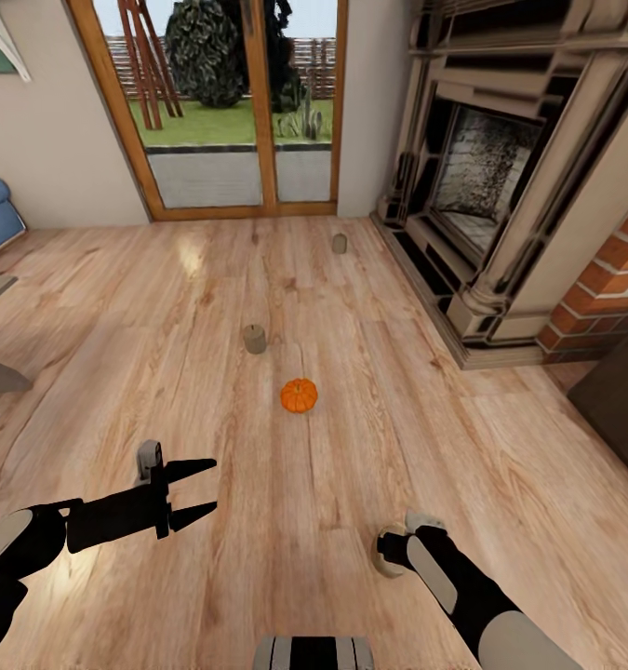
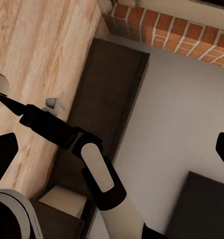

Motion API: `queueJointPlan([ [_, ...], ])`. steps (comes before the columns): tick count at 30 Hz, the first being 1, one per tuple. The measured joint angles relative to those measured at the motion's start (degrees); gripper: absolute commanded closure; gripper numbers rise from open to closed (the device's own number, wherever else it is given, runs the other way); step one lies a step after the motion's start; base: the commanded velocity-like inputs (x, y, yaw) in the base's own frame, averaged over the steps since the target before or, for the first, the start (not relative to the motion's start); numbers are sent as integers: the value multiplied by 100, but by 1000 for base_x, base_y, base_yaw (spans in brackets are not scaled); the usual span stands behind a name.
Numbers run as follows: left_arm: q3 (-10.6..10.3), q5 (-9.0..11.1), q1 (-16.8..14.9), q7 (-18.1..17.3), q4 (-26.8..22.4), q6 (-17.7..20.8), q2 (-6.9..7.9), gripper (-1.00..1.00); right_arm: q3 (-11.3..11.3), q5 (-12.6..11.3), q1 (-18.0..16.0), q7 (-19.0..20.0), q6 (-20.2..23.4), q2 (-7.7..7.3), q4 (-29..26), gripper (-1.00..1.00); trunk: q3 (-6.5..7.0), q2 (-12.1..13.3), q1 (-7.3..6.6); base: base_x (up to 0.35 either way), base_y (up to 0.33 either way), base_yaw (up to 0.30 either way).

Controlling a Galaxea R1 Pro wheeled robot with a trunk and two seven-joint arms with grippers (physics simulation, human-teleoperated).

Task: Place each of the two pumpkins and all three candles from the living room inside a cabinet in the living room (use any cabinet), then make sure every cabinet is closed, and position the cauldron so it is next to a table in the living room.

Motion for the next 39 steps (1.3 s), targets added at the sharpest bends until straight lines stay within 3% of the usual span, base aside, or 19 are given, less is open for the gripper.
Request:
queueJointPlan([
  [6, 2, 0, 0, 0, 0, 0, 0, -100, 57, 1, 0, 0, -4, 0, 0, -100, -133, -8, 15, 0, 0, 0],
  [18, 5, -4, 0, 0, -6, 0, 0, -100, 63, 1, 0, 0, -5, 0, 9, -100, -134, -8, 15, 2, 0, 0],
  [39, -6, -14, 0, 0, -32, 0, 0, -100, 67, 1, 0, 0, -5, 0, 9, -100, -134, -8, 15, 111, -9, 0],
])
